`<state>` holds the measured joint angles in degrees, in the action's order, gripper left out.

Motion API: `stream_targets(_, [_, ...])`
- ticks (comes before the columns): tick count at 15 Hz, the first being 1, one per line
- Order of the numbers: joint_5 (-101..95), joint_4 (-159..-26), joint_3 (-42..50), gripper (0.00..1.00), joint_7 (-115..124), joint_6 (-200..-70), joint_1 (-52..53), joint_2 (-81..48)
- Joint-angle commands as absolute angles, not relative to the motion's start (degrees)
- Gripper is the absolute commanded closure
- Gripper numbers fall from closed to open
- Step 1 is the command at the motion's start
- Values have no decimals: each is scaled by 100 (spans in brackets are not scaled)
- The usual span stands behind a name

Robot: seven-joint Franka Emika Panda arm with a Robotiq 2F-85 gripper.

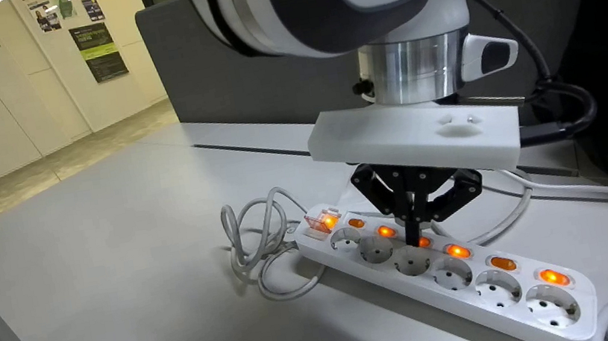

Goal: Turn off the middle switch

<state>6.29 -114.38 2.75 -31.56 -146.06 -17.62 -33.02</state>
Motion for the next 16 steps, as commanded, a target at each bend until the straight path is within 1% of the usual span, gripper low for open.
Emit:
stream_targets(1, [446, -11166, 215, 100, -3009, -14400, -1826, -3472])
stream_targets(12, [-220, -10937, 515, 100, -2145, -14425, -1409, -3873])
stream_targets(16, [46, -10957, 201, 100, -2491, -13810, -1680, -3676])
